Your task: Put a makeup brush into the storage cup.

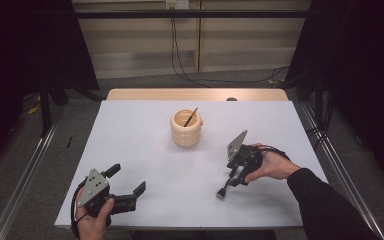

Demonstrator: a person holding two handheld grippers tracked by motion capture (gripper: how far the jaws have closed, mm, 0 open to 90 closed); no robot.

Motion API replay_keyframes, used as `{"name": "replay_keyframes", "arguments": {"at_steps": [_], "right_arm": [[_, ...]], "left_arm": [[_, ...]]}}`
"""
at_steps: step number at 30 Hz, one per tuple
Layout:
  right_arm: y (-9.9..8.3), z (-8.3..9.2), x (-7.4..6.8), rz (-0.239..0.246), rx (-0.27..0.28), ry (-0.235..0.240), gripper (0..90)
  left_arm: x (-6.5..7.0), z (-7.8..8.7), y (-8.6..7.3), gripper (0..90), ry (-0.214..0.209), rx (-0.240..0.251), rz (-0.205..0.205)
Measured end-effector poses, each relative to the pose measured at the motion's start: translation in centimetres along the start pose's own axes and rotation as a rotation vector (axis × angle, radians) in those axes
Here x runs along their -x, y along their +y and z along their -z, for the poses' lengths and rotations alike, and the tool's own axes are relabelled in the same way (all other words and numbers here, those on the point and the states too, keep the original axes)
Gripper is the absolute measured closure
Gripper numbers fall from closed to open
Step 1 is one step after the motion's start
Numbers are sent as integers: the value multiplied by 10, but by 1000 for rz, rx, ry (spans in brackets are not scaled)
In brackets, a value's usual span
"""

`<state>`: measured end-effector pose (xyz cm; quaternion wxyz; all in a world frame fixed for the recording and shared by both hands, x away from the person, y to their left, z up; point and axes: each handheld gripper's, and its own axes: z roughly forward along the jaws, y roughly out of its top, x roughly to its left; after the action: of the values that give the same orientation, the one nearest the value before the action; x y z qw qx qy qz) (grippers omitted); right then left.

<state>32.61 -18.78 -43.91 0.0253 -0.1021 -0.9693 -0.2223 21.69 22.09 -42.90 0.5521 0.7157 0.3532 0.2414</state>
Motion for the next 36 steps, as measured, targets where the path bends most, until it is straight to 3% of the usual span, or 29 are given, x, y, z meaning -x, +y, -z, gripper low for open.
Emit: {"name": "replay_keyframes", "arguments": {"at_steps": [11, 19, 21, 23, 29, 36], "right_arm": [[2, -8, 1, 41, -46, -16, 402], [2, -11, 0, 81, -63, 3, 462], [1, -12, -1, 71, -69, 9, 472], [0, -15, 0, 92, -104, 0, 502], [0, -15, -1, 83, -100, -7, 552], [-1, -14, 0, 104, -91, -3, 710]], "left_arm": [[0, -2, 0, 20, -7, -5, -1], [0, -2, 0, 19, -9, -9, -12], [0, -2, 0, 19, -10, -9, -12], [0, -2, 0, 19, -15, -11, -13], [0, -2, 0, 19, -15, -10, -13], [0, -3, 0, 19, -14, -13, -19]]}}
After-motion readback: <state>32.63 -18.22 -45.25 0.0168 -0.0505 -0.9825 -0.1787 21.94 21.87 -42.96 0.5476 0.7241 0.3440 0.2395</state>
